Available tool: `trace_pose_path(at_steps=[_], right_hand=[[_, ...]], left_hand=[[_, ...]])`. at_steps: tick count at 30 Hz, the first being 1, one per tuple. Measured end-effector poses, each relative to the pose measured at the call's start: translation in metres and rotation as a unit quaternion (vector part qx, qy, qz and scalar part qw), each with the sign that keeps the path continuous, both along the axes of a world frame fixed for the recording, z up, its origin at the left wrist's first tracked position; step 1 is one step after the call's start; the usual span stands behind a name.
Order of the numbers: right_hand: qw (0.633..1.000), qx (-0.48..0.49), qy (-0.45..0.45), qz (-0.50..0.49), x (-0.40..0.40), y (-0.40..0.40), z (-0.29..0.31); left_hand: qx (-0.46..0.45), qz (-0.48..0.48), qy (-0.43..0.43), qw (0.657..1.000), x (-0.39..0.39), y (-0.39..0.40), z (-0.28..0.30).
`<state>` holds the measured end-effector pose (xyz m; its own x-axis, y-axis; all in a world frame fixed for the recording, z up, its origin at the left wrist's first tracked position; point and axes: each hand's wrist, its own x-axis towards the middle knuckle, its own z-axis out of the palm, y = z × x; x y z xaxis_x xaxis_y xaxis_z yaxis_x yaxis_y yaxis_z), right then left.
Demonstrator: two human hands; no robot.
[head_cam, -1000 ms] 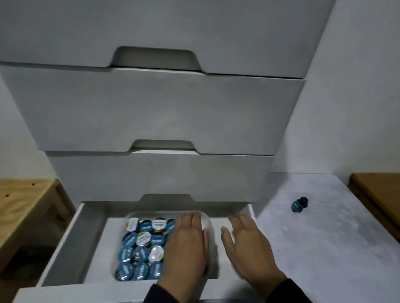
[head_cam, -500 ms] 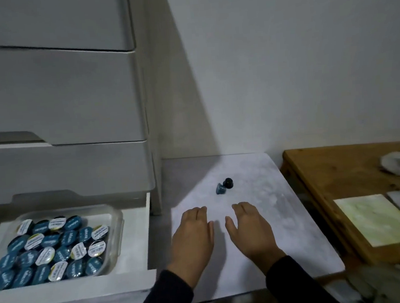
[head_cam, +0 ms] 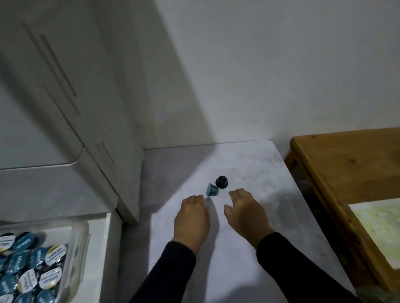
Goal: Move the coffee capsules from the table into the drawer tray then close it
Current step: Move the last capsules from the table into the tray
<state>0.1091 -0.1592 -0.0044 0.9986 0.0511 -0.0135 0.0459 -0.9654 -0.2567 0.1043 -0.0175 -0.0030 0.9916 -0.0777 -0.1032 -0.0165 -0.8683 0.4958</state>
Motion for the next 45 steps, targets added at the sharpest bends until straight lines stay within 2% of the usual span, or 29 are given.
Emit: trace_pose_path(at_steps=[5, 12, 16, 22, 27, 33, 40, 45], right_hand=[[0.998, 0.053, 0.013, 0.018, 0.054, 0.000, -0.008], [0.993, 0.101, 0.033, 0.061, 0.092, -0.011, -0.036], [0.981, 0.180, 0.063, 0.026, 0.093, -0.015, -0.043], [0.967, 0.247, 0.050, -0.034, 0.089, -0.018, -0.042], [0.964, 0.254, 0.057, -0.057, 0.088, -0.020, -0.042], [0.968, 0.227, 0.061, -0.089, 0.094, -0.026, -0.044], [0.966, 0.234, 0.064, -0.086, 0.092, -0.021, -0.042], [0.964, 0.236, 0.058, -0.103, 0.088, -0.016, -0.041]], left_hand=[[-0.059, 0.010, 0.032, 0.998, 0.052, -0.011, -0.018], [-0.144, -0.037, 0.053, 0.987, 0.082, -0.017, -0.032], [-0.182, -0.034, 0.058, 0.981, 0.085, -0.016, -0.041], [-0.182, -0.001, 0.036, 0.983, 0.081, -0.014, -0.044], [-0.216, 0.049, 0.053, 0.974, 0.075, -0.010, -0.044], [-0.297, 0.121, 0.081, 0.944, 0.073, -0.009, -0.046], [-0.280, 0.162, 0.054, 0.945, 0.074, -0.012, -0.047], [-0.308, 0.193, 0.063, 0.929, 0.070, -0.013, -0.045]])
